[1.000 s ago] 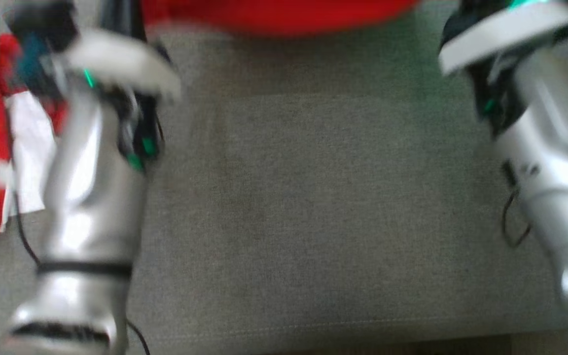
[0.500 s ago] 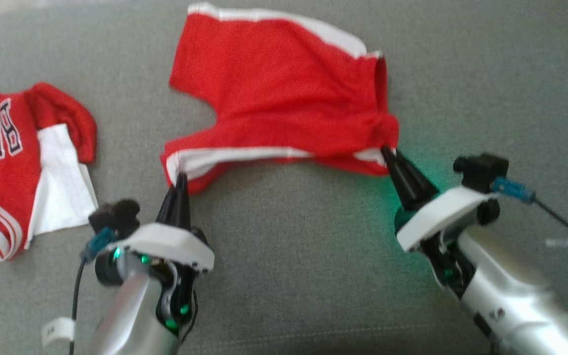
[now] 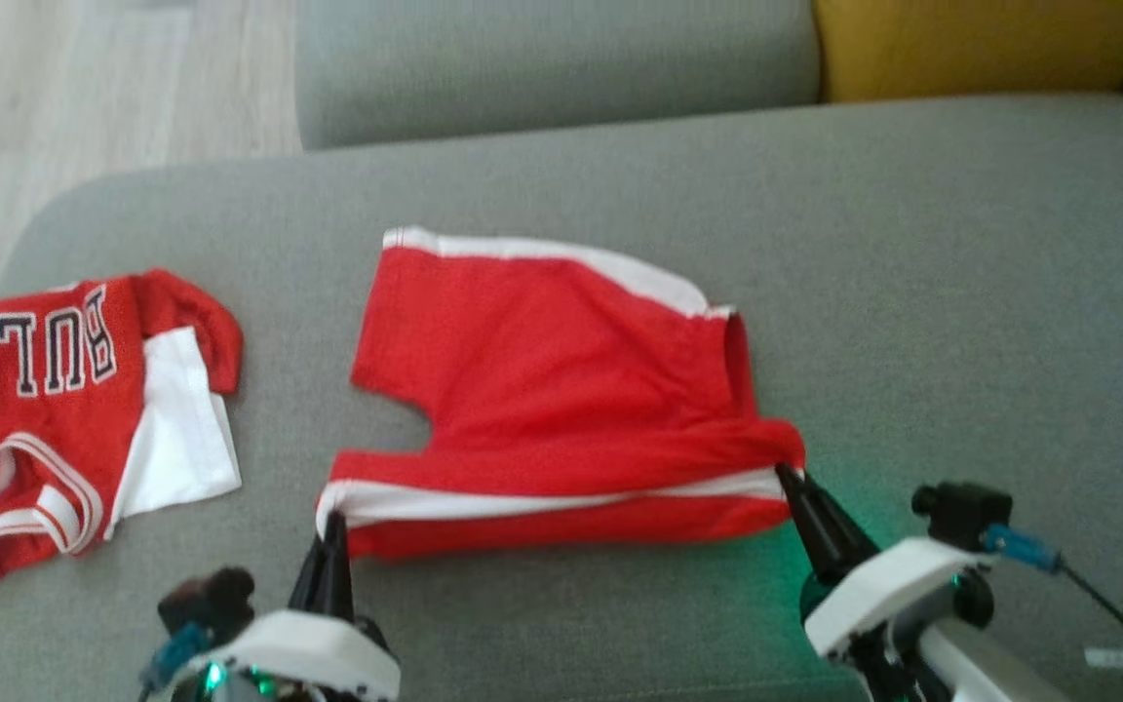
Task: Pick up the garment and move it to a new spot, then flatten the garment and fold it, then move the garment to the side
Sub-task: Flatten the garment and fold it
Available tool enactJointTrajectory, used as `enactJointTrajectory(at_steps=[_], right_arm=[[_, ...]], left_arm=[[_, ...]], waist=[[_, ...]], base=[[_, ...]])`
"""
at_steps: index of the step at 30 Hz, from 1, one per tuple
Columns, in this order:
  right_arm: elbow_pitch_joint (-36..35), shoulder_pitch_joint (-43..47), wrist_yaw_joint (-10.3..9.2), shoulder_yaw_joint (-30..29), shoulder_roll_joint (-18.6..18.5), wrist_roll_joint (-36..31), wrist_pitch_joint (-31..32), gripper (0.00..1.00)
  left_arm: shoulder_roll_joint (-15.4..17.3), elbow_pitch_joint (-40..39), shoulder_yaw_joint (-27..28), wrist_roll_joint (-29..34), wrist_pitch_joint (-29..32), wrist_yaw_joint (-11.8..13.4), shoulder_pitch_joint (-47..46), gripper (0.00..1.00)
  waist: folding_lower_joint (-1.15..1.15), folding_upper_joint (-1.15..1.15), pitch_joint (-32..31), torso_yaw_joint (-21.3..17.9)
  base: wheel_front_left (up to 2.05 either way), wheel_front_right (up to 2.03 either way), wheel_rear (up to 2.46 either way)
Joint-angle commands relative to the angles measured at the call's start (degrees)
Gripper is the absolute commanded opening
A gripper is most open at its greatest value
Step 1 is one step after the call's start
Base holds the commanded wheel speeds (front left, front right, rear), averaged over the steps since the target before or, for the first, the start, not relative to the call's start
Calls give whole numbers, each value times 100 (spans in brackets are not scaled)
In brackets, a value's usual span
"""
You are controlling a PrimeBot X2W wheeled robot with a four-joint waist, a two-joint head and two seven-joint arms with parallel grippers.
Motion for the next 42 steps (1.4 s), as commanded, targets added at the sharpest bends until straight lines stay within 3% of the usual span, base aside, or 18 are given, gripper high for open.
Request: enactJointTrajectory(at_steps=[1, 9, 17, 25, 32, 40, 42], right_arm=[[-237, 47, 37, -47, -18, 84, -37, 0], [-700, 192, 37, -127, 27, 380, -37, 0], [-865, -543, 37, -226, 377, 482, -37, 0], [-433, -1470, 37, -645, 855, 142, -37, 0], [-181, -1935, 37, -1288, 1155, -309, -37, 0], [-227, -2032, 37, -1279, 1234, -463, -37, 0], [-258, -2034, 37, -1243, 1237, -511, -37, 32]], left_arm=[[88, -290, 239, 78, -35, -36, -33, 0], [88, -498, 242, 406, -35, -209, -202, 0], [87, -95, 522, 855, -35, -318, -1532, 0], [259, 964, 542, 1428, -35, -571, -3204, 0], [274, 1879, 769, 1655, -35, -300, -4304, 0], [253, 2558, 809, 1814, -35, -172, -4689, 0], [233, 2607, 844, 1819, -35, -134, -4706, 0]], waist=[[1, 0, -214, -37], [1, 0, -97, -172], [1, 0, 657, -326], [1, 0, 1435, -368], [1, 0, 1993, -444], [1, 0, 2201, -505], [1, 0, 2217, -504]], base=[[0, 0, 0], [0, 0, 0], [0, 0, 0], [0, 0, 0], [0, 0, 0], [0, 0, 0], [0, 0, 0]])
